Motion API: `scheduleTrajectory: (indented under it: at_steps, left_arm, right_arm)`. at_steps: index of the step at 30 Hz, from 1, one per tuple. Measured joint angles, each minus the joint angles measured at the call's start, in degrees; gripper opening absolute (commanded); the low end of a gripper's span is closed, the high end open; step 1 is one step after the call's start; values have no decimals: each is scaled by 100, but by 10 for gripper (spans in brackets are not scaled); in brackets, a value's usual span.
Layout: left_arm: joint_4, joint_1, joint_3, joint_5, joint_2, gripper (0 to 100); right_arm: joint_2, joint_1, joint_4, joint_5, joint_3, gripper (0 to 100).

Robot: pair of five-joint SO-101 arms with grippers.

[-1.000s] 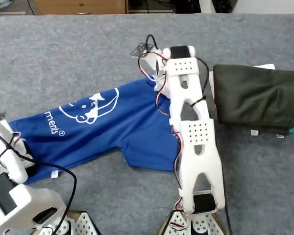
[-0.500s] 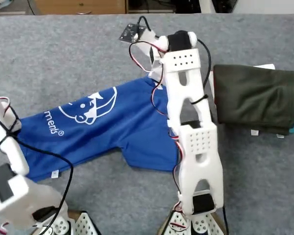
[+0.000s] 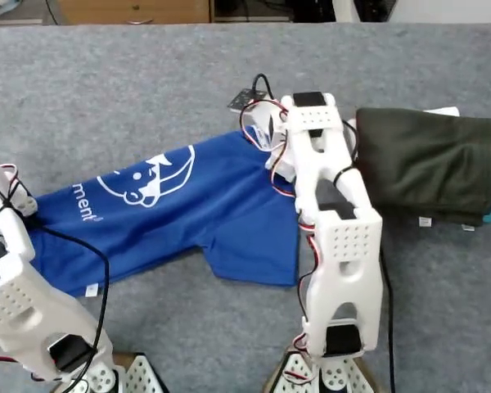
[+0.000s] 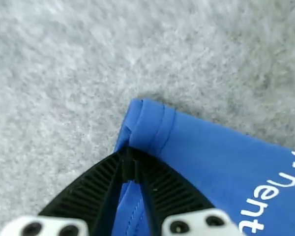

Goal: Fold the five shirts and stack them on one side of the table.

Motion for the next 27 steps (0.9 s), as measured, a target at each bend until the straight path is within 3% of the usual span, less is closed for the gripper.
scheduleTrajectory:
  at_steps: [10, 16, 19, 22, 24, 27]
  left_arm:
    - [70, -9, -70, -167, -273, 19]
    - [220, -26, 677, -176, -1899, 19]
    - [-360, -35, 1679, -176, -2840, 19]
    - [-1512, -88, 2910, -44, -3411, 19]
    - [-2338, -88, 3640, -18, -3525, 19]
    - [-2822, -141, 3859, 26, -3552, 19]
  right_arm:
    - [-1204, 26, 1319, 0, -273, 5]
    - [-2919, -308, 1802, 422, 747, 5]
    - [-4026, -563, 1758, 677, 1864, 9]
    - [-5064, -941, 1327, 826, 3262, 16]
    - [-5653, -1266, 985, 897, 4290, 62]
    - [-6409, -1811, 598, 932, 5714, 144]
